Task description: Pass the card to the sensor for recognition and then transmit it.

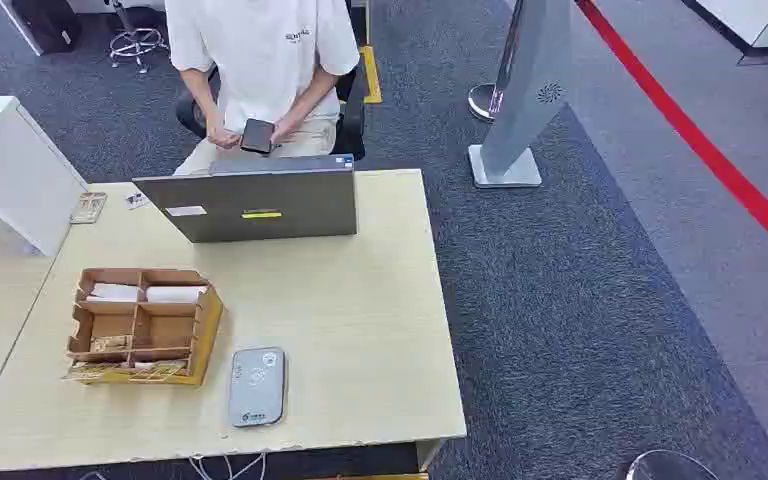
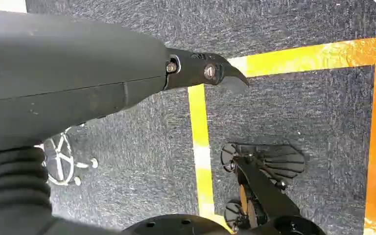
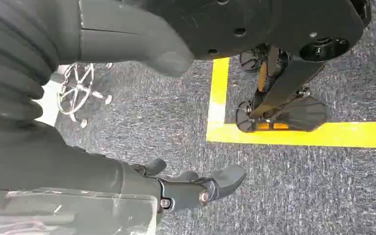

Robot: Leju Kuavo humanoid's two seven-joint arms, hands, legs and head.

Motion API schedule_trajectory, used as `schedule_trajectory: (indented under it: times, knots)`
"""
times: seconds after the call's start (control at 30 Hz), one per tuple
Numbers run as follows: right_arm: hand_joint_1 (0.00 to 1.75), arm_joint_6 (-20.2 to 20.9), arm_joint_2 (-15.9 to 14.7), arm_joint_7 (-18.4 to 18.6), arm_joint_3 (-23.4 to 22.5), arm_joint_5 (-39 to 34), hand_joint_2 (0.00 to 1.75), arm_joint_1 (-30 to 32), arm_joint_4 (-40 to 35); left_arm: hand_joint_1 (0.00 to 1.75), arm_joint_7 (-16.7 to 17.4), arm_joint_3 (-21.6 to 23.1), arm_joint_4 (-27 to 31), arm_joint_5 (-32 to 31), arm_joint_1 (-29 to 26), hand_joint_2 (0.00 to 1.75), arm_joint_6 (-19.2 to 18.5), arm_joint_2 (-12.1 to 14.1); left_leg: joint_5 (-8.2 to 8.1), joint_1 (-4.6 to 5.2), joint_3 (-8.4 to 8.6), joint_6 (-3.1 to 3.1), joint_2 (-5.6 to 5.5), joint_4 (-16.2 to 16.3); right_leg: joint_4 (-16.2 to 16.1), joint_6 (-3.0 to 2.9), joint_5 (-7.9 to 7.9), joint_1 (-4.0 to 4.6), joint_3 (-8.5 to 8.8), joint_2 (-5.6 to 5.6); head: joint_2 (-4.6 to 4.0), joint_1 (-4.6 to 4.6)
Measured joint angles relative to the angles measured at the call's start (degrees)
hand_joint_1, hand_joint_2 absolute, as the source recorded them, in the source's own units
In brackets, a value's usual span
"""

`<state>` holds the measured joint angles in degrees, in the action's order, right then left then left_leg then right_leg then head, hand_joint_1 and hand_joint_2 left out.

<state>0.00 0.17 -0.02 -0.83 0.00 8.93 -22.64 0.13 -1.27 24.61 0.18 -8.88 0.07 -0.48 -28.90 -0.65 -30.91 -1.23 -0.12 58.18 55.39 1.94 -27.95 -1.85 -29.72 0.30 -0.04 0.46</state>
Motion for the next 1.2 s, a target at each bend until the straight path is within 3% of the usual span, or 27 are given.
schedule_trajectory:
  times: [0.1, 0.13, 0.17, 0.2, 0.37, 0.4, 0.43, 0.5, 0.53, 1.0, 1.03, 1.2]
  knots:
    - [0.0, 0.02, 0.07, 0.15, 0.55, 0.53, 1.75, 0.76, -1.03, 0.0, -0.07, -0.15, 0.0, 0.09, 0.03, 1.75, 0.0, -0.02, 0.0, 0.0, 0.03, 0.0, 0.0, 0.0, 0.0, 0.0, 0.0, 0.0, -0.12, 0.0, 0.0, 0.0]
    - [0.0, 0.11, 0.11, 0.53, 1.31, 1.27, 0.0, 1.51, -2.19, 0.0, -0.29, -0.48, -0.02, 0.2, 0.03, 1.75, -0.04, -0.02, 0.0, 0.0, 0.03, 0.0, 0.0, 0.0, 0.0, 0.0, -0.01, 0.0, -0.12, 0.0, 0.0, 0.0]
    - [0.0, 0.11, 0.2, 0.87, 1.96, 2.03, 0.0, 2.05, -3.1, 0.0, -0.55, -0.85, -0.02, 0.3, 0.04, 1.75, -0.09, -0.07, -0.01, 0.0, 0.02, 0.0, 0.0, 0.0, 0.0, -0.01, -0.01, 0.0, -0.12, 0.0, 0.0, 0.0]
    - [0.0, 0.13, 0.33, 1.31, 2.69, 2.98, 1.75, 2.75, -4.11, 0.0, -0.83, -1.42, -0.04, 0.37, 0.09, 1.75, -0.15, -0.09, -0.01, 0.0, 0.02, 0.01, 0.01, 0.0, 0.0, -0.01, -0.01, 0.0, -0.1, 0.01, 0.0, 0.0]
    - [0.0, 1.07, 1.16, 3.35, 6.41, 7.63, 1.75, 6.48, -9.91, 0.0, -2.36, -4.37, -0.26, 1.11, 0.26, 1.75, -0.72, -0.37, -0.01, -0.01, 0.02, 0.01, 0.01, 0.0, 0.0, -0.04, -0.04, 0.01, -0.17, 0.01, 0.0, 0.0]
    - [0.0, 1.14, 1.42, 3.82, 7.29, 8.63, 0.0, 7.18, -11.23, 0.0, -2.62, -5.1, -0.28, 1.4, 0.34, 1.75, -0.81, -0.44, -0.01, -0.01, 0.01, 0.01, 0.01, -0.01, 0.0, -0.05, -0.05, 0.01, -0.17, 0.01, 0.0, 0.0]
    - [0.0, 1.16, 1.66, 4.26, 8.2, 9.62, 0.0, 8.03, -12.59, 0.0, -3.02, -5.9, -0.35, 1.53, 0.45, 0.0, -0.92, -0.55, -0.04, -0.01, 0.01, 0.06, 0.01, -0.01, 0.0, -0.05, -0.05, 0.01, -0.17, 0.01, 0.0, 0.0]
    - [0.0, 1.18, 2.03, 5.09, 9.66, 11.39, 0.0, 9.55, -15.0, 0.0, -3.59, -7.39, -0.55, 1.81, 0.8, 0.0, -1.05, -0.72, -0.05, -0.01, 0.01, 0.07, 0.02, -0.01, 0.0, -0.06, -0.06, 0.01, -0.17, 0.01, 0.0, -0.04]
    - [0.0, 1.31, 2.03, 5.55, 10.49, 12.43, 0.0, 10.41, -16.49, 0.0, -3.98, -8.3, -0.68, 2.07, 0.99, 1.75, -1.09, -0.98, -0.05, -0.03, 0.02, 0.07, 0.02, -0.01, 0.0, -0.06, -0.06, 0.02, -0.16, 0.01, 0.0, -0.04]
    - [0.0, 1.46, 2.4, 11.85, 16.33, 21.62, 0.0, 22.72, -34.35, 0.0, -9.94, -21.5, -1.55, 5.74, 3.25, 1.75, 1.2, -4.28, -0.09, -0.03, 0.02, 0.13, 0.03, -0.01, 0.0, -0.15, -0.12, 0.06, -0.19, 0.0, 0.0, -0.17]
    - [0.0, 1.46, 2.47, 11.98, 16.63, 21.62, 1.75, 24.1, -35.84, 0.0, -10.49, -22.66, -1.55, 6.01, 3.45, 1.75, 1.7, -4.52, -0.1, -0.03, 0.02, 0.15, 0.03, -0.01, 0.0, -0.2, -0.15, 0.09, -0.17, 0.01, 0.0, -0.17]
    - [0.0, 1.4, 3.34, 12.31, 16.5, 21.51, 1.75, 26.83, -41.63, 0.0, -13.74, -29.37, -1.53, 7.38, 4.94, 1.75, 4.76, -6.25, -0.14, -0.06, 0.06, 0.22, 0.16, -0.01, 0.01, -0.25, -0.15, 0.18, -0.19, 0.06, 0.0, -0.2]
